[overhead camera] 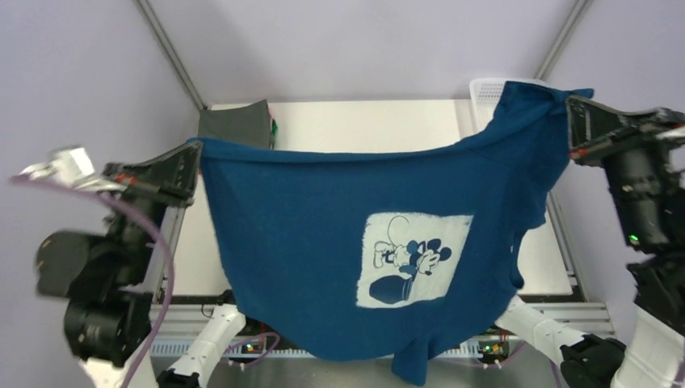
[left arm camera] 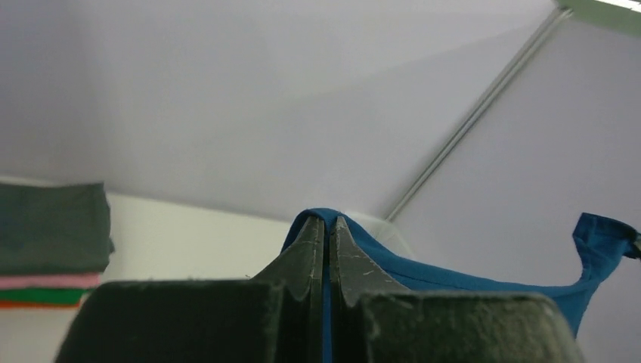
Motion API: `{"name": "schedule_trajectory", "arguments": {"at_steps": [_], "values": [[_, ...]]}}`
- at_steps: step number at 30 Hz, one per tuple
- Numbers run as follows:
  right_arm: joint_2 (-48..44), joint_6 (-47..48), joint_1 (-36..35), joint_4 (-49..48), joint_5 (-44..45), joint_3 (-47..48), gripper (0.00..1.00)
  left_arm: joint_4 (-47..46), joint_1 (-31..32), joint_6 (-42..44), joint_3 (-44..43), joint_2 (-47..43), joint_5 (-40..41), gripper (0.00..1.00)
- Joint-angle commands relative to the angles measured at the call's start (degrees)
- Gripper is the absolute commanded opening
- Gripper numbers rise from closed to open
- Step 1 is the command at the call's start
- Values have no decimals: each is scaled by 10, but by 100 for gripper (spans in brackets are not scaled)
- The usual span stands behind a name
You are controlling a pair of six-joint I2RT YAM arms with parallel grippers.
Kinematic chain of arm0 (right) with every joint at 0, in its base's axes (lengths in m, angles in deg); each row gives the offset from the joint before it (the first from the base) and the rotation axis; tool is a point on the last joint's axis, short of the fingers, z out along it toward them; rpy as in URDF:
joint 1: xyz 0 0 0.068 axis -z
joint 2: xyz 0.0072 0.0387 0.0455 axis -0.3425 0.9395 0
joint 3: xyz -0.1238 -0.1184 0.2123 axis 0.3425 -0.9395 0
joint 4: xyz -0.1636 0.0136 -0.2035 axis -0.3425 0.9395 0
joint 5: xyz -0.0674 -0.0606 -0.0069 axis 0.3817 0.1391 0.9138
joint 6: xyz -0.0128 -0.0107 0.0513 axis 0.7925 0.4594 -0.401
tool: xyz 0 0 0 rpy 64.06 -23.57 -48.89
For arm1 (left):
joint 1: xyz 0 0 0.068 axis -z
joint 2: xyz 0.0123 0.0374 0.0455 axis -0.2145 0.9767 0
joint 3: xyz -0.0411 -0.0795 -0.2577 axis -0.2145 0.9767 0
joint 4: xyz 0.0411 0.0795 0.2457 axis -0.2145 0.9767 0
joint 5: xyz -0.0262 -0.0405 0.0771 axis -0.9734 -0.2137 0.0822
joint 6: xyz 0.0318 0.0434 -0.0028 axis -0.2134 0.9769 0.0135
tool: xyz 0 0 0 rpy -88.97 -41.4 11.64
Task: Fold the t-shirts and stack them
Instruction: Flatten out the tshirt
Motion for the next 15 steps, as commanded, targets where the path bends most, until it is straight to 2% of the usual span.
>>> {"name": "schedule_trajectory", "arguments": {"at_steps": [1, 4, 8, 11, 15], "values": [[18, 25, -4, -73, 91, -88, 0, -48, -2, -2, 108, 40, 51, 0], [25, 29, -4, -140, 140, -197, 0, -78, -2, -8, 203, 66, 116, 0], [61, -3, -3, -225, 247, -330, 0, -126, -2, -14, 317, 143, 209, 0], [99, -1, 8, -320, 216, -438, 0, -174, -7, -15, 363, 244, 250, 0], [197, -13, 42, -402, 170, -489, 0, -209, -13, -24, 335, 415, 247, 0]]}}
